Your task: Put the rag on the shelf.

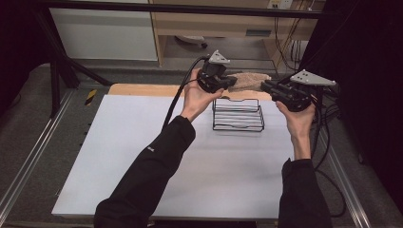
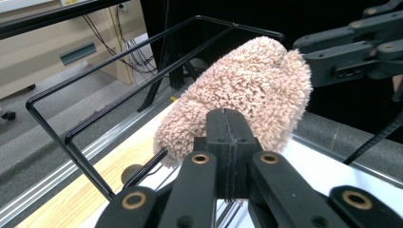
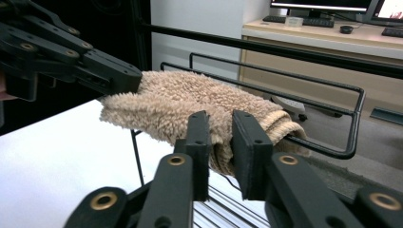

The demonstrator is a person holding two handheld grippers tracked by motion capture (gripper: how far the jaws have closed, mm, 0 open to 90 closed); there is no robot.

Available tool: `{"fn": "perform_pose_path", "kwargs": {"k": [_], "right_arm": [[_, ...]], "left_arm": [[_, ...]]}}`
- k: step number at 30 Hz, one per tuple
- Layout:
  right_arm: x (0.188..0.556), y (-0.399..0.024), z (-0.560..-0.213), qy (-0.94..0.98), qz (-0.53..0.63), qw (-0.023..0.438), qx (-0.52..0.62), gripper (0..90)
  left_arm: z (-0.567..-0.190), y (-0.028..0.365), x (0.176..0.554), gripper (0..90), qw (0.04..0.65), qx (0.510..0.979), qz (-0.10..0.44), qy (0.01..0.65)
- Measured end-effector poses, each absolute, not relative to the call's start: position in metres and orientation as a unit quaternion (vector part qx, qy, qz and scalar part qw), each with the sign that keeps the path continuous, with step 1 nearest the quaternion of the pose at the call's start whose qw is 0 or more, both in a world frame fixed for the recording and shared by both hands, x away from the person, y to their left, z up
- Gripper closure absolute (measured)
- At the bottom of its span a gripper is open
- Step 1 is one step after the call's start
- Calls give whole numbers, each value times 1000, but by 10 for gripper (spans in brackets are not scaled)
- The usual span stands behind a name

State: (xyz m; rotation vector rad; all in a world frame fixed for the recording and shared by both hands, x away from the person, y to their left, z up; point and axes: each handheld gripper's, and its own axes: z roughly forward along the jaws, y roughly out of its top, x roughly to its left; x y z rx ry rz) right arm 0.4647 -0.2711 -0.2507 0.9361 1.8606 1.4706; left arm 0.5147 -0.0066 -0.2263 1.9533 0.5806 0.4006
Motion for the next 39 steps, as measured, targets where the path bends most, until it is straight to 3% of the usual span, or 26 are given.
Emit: {"fn": "perform_pose_path", "kwargs": {"k": [10,17,23,33,39], "right_arm": [[460,-265,-235,689,568,292,342,643],[465,-262,-252,707,546,264,364,868],[470,-266,-272,705,533,261,389,898],[467,-267,-272,701,538,268,384,841],[457,-268,-265,693,550,270,379,697]], "left_arm": [[-233,-7,514,896,499,816,169,237],[-241,-6,511,895,498,819,167,231],[-246,-8,512,894,493,822,170,229],[-248,-9,513,872,494,821,171,230],[-245,-3,505,777,497,817,171,236]]}}
